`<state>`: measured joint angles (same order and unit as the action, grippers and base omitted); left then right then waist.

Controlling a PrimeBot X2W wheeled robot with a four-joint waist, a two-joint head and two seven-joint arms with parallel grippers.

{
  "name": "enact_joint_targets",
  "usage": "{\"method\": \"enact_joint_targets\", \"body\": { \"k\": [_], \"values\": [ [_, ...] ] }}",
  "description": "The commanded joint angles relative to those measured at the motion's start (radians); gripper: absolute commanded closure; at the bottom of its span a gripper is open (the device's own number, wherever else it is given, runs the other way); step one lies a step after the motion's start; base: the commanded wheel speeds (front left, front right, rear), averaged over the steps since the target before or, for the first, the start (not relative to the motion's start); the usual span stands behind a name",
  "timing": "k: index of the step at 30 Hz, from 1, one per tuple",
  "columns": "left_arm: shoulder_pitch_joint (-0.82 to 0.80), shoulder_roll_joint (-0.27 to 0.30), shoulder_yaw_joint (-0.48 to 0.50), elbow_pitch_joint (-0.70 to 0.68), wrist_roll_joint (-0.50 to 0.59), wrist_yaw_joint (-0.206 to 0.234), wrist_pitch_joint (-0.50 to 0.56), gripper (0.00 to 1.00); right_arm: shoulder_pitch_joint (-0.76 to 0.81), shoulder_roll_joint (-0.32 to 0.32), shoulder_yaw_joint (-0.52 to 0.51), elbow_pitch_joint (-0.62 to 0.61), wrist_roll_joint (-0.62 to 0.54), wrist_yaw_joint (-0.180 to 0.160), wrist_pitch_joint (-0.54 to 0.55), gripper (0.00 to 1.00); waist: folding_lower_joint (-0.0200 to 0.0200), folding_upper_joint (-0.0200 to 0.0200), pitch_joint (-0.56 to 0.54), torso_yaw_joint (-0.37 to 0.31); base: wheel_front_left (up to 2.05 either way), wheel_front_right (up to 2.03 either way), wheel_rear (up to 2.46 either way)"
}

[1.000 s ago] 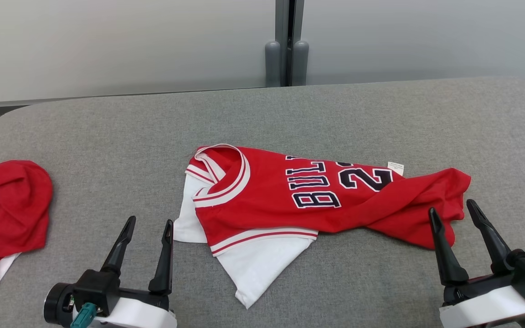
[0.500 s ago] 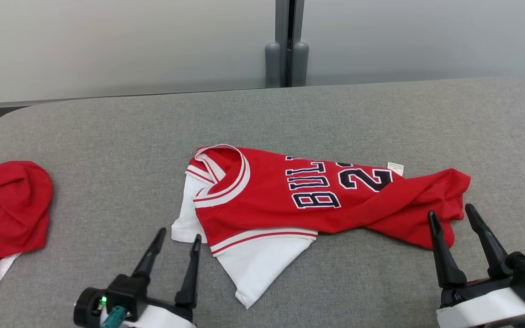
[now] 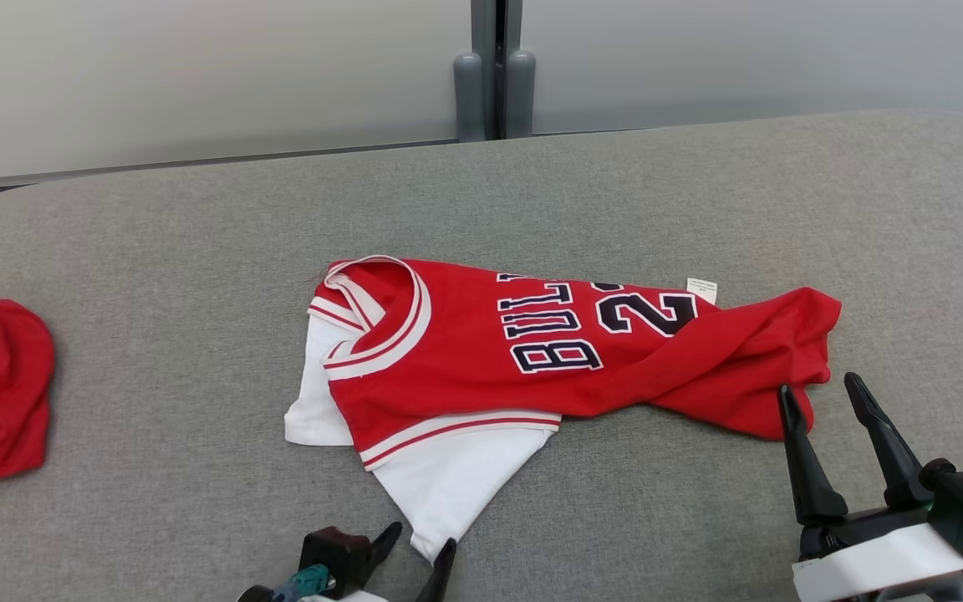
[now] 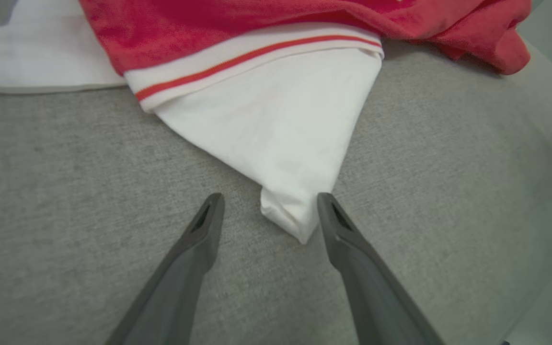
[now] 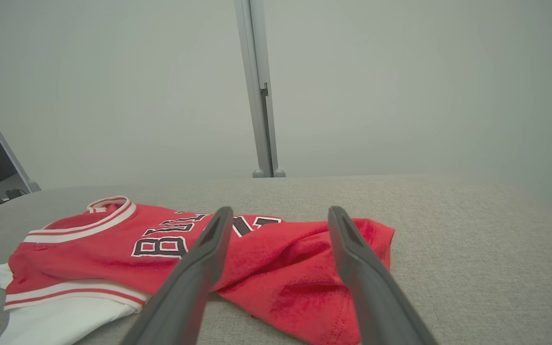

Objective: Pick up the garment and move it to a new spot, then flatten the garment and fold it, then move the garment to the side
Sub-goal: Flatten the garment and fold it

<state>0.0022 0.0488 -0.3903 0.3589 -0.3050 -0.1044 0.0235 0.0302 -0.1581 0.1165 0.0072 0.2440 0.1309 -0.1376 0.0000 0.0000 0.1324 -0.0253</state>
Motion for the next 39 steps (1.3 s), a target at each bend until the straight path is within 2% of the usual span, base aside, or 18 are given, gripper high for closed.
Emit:
{"method": "enact_joint_targets", "body": {
  "k": [1, 2, 3, 10, 17, 26, 32, 33, 35, 39],
  "values": [
    [-0.016, 0.002, -0.018, 0.012, -0.013, -0.003, 0.009, 0.0, -0.011, 0.0, -0.004, 0.006, 0.004, 0.0, -0.008, 0.0, 0.0, 0.0, 0.008, -0.009, 0.0, 0.0, 0.0],
    [-0.019, 0.003, -0.025, 0.015, -0.023, -0.006, 0.011, 0.31, -0.011, 0.001, -0.005, 0.011, 0.006, 0.0, -0.009, 0.0, 0.0, 0.0, 0.011, -0.012, 0.0, 0.0, 0.0],
    [-0.025, 0.003, -0.03, 0.015, -0.026, -0.009, 0.006, 1.0, -0.011, 0.002, -0.008, 0.015, 0.009, 0.0, -0.01, 0.0, 0.0, 0.0, 0.014, -0.014, 0.0, 0.0, 0.0],
    [-0.056, 0.013, -0.029, 0.008, -0.023, -0.004, -0.035, 1.0, -0.01, -0.012, -0.053, 0.09, 0.059, 0.0, -0.022, 0.0, 0.0, 0.0, 0.033, -0.022, 0.0, 0.0, 0.0],
    [-0.092, 0.026, -0.025, 0.011, -0.02, -0.001, -0.047, 1.0, -0.075, -0.071, -0.083, 0.274, 0.175, 0.0, -0.044, 0.0, 0.0, 0.0, 0.076, -0.01, 0.0, 0.0, 0.0],
    [-0.13, 0.037, -0.032, 0.013, -0.013, 0.002, -0.053, 1.0, -0.247, -0.125, -0.004, 0.424, 0.296, 0.0, -0.054, 0.0, 0.0, 0.0, 0.136, 0.001, 0.0, 0.0, 0.0],
    [-0.157, 0.038, -0.042, 0.024, -0.011, 0.002, -0.061, 1.0, -0.346, -0.151, 0.082, 0.527, 0.388, 0.0, 0.007, 0.0, 0.0, 0.0, 0.169, 0.011, 0.0, 0.0, 0.0],
    [-0.16, 0.037, -0.043, 0.027, -0.011, 0.002, -0.063, 1.0, -0.352, -0.154, 0.096, 0.536, 0.401, 0.0, 0.018, 0.28, 0.0, 0.0, 0.171, 0.012, 0.0, 0.0, 0.0],
    [-0.166, 0.036, -0.046, 0.032, -0.011, 0.003, -0.069, 1.0, -0.361, -0.16, 0.119, 0.546, 0.431, 0.0, 0.024, 1.0, 0.0, 0.0, 0.175, 0.015, 0.0, 0.0, 0.0],
    [-0.168, 0.034, -0.051, 0.041, -0.016, 0.008, -0.082, 1.0, -0.352, -0.181, 0.158, 0.547, 0.474, 0.0, 0.013, 1.0, 0.0, 0.0, 0.175, 0.018, 0.0, 0.0, 0.0]
  ]
}}
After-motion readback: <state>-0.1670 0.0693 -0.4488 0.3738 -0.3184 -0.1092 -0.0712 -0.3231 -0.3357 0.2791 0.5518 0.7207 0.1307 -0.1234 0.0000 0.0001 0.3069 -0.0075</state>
